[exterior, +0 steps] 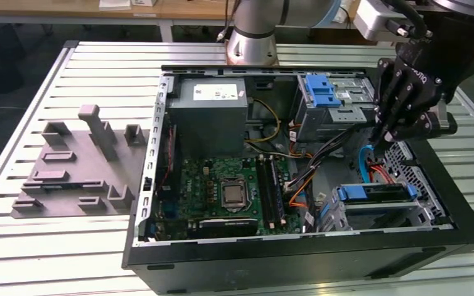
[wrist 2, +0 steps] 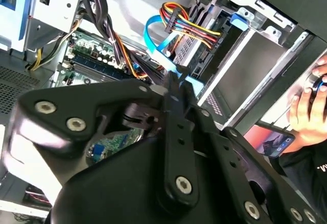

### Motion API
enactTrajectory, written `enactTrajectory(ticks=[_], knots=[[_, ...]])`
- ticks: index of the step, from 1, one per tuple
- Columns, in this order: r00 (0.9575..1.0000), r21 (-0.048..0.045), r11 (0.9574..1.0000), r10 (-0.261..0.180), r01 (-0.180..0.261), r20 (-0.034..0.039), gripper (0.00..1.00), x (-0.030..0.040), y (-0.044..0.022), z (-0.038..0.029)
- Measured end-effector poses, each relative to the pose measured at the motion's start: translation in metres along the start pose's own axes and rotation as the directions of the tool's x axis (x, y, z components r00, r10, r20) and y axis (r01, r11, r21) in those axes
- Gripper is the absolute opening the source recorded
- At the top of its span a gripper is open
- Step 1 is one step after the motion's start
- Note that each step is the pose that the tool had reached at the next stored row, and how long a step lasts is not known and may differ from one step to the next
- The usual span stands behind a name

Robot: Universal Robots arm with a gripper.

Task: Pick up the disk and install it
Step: 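Insert the second disk wire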

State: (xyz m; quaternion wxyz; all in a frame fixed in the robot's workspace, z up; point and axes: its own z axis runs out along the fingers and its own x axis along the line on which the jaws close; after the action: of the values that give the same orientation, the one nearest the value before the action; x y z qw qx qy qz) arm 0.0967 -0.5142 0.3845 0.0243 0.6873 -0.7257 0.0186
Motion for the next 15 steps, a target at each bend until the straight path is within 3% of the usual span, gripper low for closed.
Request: enactTrajectory(ticks=[1,2,15], knots=[[1.0000,0.0000,1.0000,0.000,0.000,-0.0001,0.17,-0.0003,0.0000,0.0002],[1.0000,0.0000,1.0000,0.000,0.000,0.0000,0.24,-0.0005,0.0000,0.0005],[1.0000,0.0001,1.0000,0.000,0.000,-0.0013,0.24,-0.0017,0.0000,0.0097]])
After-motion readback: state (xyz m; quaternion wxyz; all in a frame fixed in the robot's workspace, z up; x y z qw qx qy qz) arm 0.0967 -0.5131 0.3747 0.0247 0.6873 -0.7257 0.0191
